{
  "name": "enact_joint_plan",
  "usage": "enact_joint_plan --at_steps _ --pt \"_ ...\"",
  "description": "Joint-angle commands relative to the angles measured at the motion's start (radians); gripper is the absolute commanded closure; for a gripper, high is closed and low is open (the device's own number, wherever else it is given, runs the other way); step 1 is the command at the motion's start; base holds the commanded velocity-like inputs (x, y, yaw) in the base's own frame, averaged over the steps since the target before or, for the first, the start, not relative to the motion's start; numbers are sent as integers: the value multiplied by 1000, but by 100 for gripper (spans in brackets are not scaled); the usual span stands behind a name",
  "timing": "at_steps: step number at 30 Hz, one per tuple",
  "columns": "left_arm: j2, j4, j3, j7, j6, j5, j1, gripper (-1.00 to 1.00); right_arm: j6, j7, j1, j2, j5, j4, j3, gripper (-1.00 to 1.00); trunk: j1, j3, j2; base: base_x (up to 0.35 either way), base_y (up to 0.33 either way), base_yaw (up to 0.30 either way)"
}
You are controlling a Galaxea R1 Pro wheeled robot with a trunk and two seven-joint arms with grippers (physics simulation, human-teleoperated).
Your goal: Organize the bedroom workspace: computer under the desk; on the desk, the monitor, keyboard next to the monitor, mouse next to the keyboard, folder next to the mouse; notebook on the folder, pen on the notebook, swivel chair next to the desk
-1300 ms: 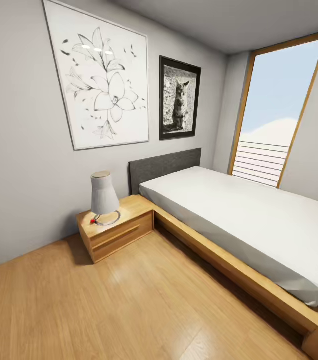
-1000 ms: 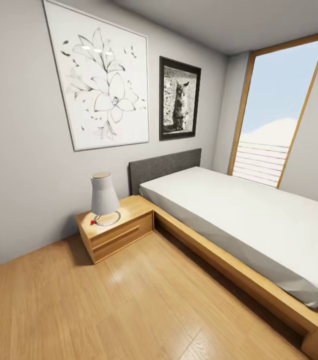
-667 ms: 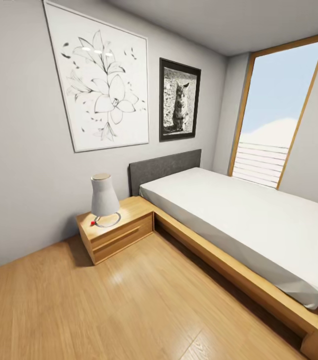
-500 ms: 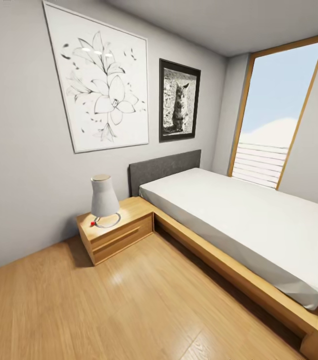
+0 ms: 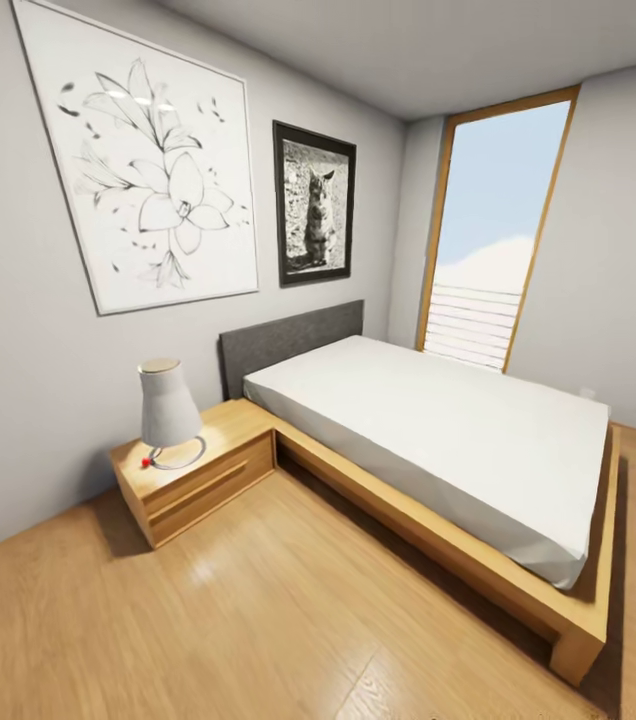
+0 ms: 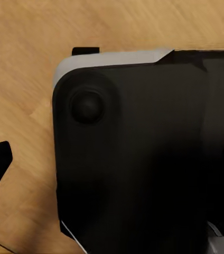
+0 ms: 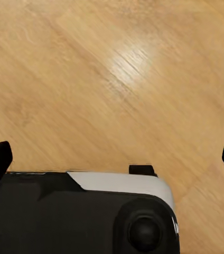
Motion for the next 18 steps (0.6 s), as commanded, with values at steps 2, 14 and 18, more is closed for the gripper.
enact_joint_plan --at_steps 2,14,18 --pt "1 -63 0 0 -6 0 0 -100 -69 3 -1 0 3 -56 3 -100 -8 6 14 0 0 -243" --pt "-18 -319 0 10 -103 40 -49 -100 -153 10 -31 -9 19 -400 8 -100 -54 48 98 0 0 -235" --pt "-17 -306 0 9 -103 55 -68 -100 -152 10 -90 -15 16 -369 6 -100 -69 62 126 0 0 -261"
